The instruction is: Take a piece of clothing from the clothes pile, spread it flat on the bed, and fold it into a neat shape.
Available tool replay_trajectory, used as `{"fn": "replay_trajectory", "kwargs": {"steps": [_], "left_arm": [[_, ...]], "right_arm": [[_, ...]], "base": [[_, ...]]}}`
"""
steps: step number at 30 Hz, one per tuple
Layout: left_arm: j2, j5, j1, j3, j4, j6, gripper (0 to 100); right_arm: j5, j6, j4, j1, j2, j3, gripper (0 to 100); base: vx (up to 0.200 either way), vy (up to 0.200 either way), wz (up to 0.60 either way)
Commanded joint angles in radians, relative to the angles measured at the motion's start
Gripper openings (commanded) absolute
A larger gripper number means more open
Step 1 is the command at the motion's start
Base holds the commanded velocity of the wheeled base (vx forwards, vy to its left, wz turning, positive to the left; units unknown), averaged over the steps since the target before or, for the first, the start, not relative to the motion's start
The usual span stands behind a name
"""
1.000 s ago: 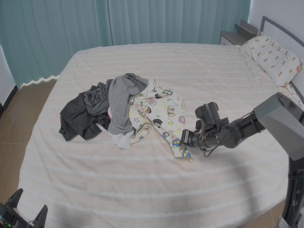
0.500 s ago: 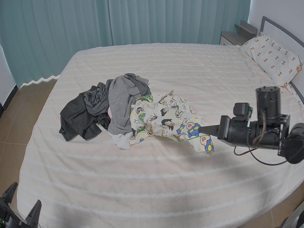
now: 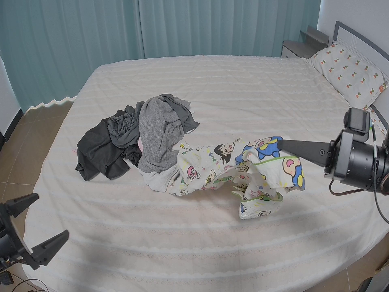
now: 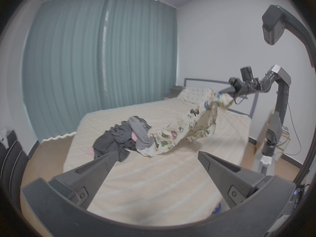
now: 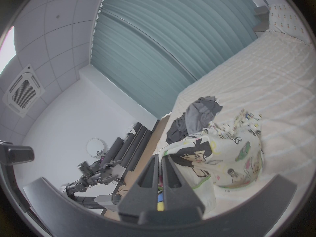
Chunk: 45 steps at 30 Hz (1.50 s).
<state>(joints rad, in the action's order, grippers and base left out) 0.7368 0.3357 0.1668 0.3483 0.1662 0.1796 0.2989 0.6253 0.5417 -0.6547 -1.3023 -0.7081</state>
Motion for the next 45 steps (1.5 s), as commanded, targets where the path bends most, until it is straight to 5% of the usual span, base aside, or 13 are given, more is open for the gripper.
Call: {"fn": "replay_trajectory", "kwargs": {"steps": [1, 6, 14, 21, 32, 45], "left_arm": [[0.783, 0.031, 0.307, 0.072, 0.294, 0.146, 100], [1.032, -0.063, 0.405, 0.044, 0.589, 0.133, 100], [1.182, -0.123, 0.54, 0.043, 0.699, 0.044, 100], [1.279, -0.228, 0.566, 0.026, 0.883, -0.037, 100], [1.276, -0.354, 0.634, -0.081, 1.052, -0.209, 100], [1.13, -0.354, 0.798, -0.126, 1.087, -0.44, 100]], "right_arm": [[0.012, -0.009, 0.015, -0.115, 0.106, -0.073, 0], [0.012, -0.009, 0.017, -0.148, 0.106, -0.08, 0], [0.003, -0.01, 0.018, -0.163, 0.063, -0.145, 0], [0.002, -0.013, 0.017, -0.171, 0.038, -0.202, 0], [0.002, -0.015, 0.02, -0.166, 0.023, -0.209, 0], [0.002, -0.013, 0.02, -0.129, 0.003, -0.232, 0]], "base": [[0.0, 0.0, 0.0], [0.0, 0.0, 0.0], [0.0, 0.0, 0.0], [0.0, 0.0, 0.0], [0.0, 0.0, 0.0], [0.0, 0.0, 0.0]]}}
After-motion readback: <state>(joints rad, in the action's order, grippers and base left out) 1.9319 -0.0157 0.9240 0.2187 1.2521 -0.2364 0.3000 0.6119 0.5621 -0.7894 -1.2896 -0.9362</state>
